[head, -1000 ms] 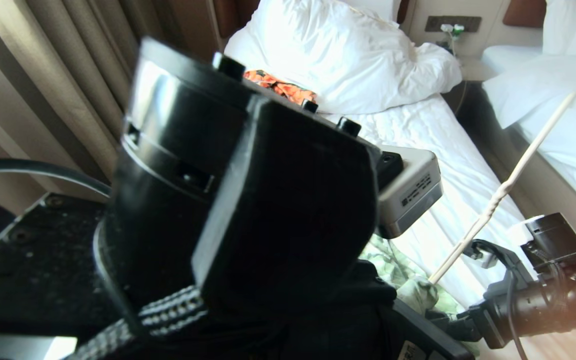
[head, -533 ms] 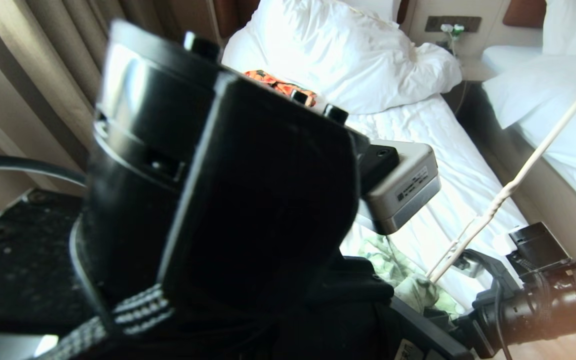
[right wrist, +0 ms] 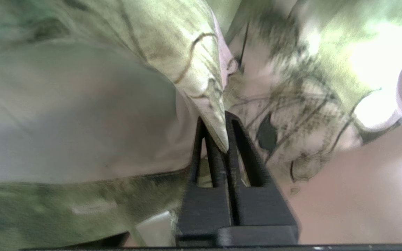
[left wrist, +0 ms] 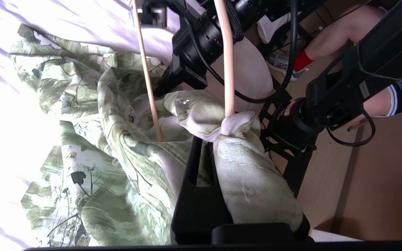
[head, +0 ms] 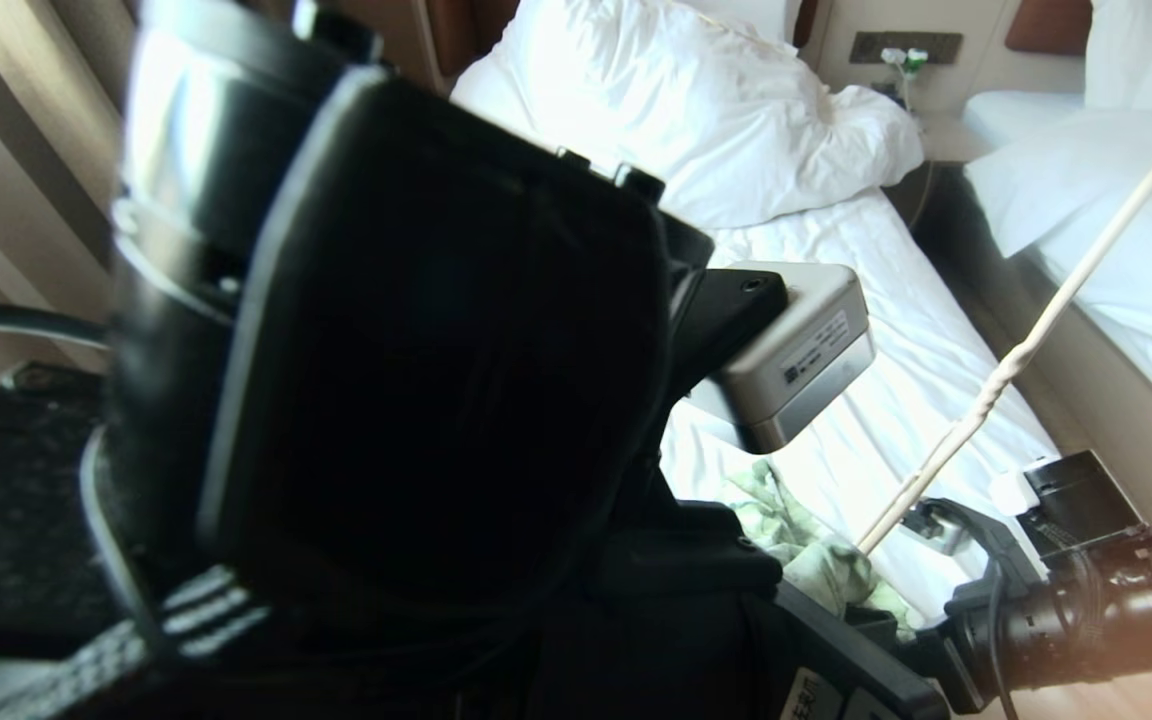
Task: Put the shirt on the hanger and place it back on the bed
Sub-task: Hook the other side of the shirt onto the hanger
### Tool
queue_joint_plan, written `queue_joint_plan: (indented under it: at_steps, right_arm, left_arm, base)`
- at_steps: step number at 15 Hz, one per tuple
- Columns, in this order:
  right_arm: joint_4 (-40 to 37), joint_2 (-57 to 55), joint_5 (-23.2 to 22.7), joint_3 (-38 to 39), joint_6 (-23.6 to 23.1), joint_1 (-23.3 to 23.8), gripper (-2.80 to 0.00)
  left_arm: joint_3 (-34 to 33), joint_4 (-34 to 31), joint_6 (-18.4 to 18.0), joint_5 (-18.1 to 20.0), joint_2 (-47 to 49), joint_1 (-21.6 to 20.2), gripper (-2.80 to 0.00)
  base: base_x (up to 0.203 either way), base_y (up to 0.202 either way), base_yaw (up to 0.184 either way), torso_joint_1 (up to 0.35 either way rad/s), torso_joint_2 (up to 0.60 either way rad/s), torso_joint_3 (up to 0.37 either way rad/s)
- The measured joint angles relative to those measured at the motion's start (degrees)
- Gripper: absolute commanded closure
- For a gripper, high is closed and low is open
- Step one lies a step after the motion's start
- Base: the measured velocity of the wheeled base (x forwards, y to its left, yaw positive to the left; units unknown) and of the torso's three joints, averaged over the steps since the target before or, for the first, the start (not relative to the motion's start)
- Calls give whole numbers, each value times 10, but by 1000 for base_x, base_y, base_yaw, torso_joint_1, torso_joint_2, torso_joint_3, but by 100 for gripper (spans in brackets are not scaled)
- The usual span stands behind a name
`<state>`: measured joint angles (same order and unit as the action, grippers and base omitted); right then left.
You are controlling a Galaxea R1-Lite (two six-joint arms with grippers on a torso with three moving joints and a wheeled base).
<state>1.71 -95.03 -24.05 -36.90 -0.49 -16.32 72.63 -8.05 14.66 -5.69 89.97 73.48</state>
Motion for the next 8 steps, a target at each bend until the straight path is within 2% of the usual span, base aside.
queue_joint_plan:
  at_steps: [3,8]
  right_arm:
    - [44,12,0,-3,40,29,0]
    - [27,39,-5,-30,46,102,0]
  left_arm:
    - [-16,0,1,2,-11,2,0]
    - [-25,4,20,4,-20,6,0]
  base:
    - [0,0,0,0,0,0]
    - [0,0,0,0,0,0]
